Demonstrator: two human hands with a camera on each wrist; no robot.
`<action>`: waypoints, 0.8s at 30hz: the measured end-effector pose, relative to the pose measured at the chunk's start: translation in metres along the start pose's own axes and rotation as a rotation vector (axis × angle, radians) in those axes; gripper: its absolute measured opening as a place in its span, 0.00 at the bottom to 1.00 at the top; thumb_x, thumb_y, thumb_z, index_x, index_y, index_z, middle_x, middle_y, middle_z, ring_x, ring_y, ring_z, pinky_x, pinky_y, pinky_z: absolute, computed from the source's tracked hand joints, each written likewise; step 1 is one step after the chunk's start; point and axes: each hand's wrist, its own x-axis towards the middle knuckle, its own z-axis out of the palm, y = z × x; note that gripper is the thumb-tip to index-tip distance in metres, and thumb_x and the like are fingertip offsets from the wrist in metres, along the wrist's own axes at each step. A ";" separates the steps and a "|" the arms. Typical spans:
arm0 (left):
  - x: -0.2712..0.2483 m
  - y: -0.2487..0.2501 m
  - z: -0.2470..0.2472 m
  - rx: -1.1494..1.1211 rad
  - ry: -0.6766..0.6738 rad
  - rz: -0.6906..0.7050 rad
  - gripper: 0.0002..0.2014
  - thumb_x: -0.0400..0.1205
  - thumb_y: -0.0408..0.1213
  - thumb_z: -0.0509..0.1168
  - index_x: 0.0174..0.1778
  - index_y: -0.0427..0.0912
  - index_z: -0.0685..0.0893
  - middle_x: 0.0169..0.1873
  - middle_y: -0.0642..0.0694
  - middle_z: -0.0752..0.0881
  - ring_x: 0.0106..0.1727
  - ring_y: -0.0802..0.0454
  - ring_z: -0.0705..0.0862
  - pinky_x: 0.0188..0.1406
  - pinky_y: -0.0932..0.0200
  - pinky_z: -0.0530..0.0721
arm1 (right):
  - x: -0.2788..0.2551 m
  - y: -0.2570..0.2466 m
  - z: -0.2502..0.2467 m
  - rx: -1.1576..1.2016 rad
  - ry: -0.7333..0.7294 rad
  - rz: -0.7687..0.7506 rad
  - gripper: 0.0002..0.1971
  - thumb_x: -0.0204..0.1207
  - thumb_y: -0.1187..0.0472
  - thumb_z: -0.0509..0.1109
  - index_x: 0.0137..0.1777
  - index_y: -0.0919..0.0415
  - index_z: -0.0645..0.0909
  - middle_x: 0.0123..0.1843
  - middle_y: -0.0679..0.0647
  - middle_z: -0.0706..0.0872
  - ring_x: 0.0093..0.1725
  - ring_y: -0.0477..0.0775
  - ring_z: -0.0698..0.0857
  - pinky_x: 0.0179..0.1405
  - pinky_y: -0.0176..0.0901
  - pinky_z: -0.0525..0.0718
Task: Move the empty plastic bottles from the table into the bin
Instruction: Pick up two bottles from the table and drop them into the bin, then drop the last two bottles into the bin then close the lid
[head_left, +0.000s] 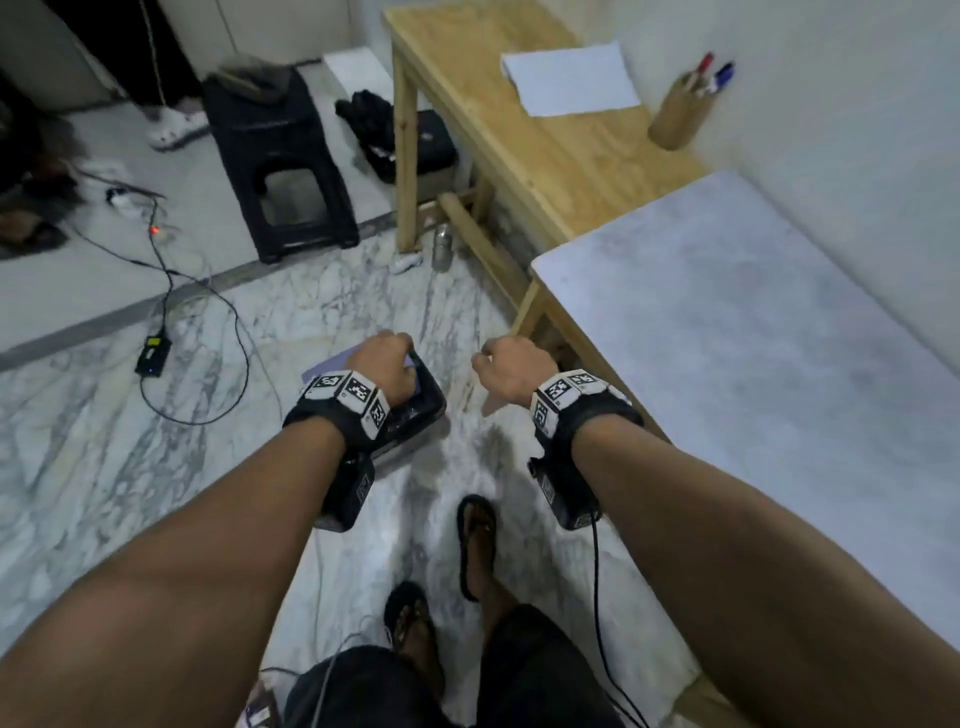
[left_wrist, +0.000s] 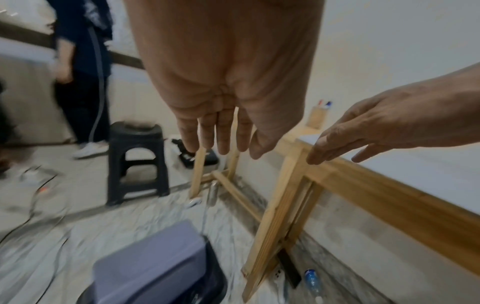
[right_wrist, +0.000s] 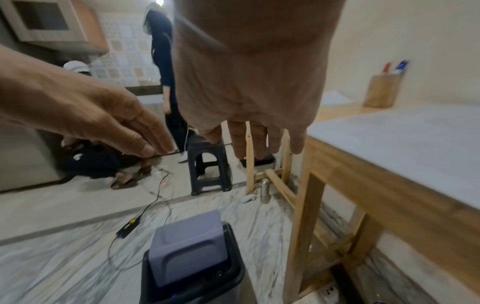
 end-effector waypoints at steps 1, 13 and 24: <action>-0.001 0.012 -0.007 0.016 0.012 0.037 0.19 0.79 0.33 0.62 0.66 0.32 0.78 0.65 0.31 0.80 0.66 0.33 0.79 0.65 0.45 0.79 | -0.011 0.006 -0.010 0.017 0.032 0.021 0.22 0.83 0.48 0.53 0.61 0.62 0.81 0.66 0.63 0.82 0.64 0.66 0.82 0.61 0.58 0.81; -0.012 0.227 -0.025 0.256 -0.036 0.466 0.20 0.82 0.36 0.61 0.69 0.36 0.75 0.66 0.34 0.78 0.67 0.36 0.77 0.65 0.46 0.77 | -0.150 0.155 -0.086 0.151 0.291 0.366 0.23 0.83 0.49 0.54 0.67 0.63 0.80 0.69 0.63 0.79 0.65 0.67 0.81 0.62 0.57 0.80; -0.028 0.461 0.081 0.341 -0.150 0.791 0.20 0.83 0.36 0.60 0.72 0.39 0.73 0.69 0.38 0.75 0.70 0.38 0.75 0.68 0.48 0.74 | -0.281 0.361 -0.088 0.300 0.432 0.720 0.22 0.83 0.51 0.55 0.68 0.62 0.79 0.71 0.62 0.77 0.68 0.66 0.78 0.66 0.56 0.77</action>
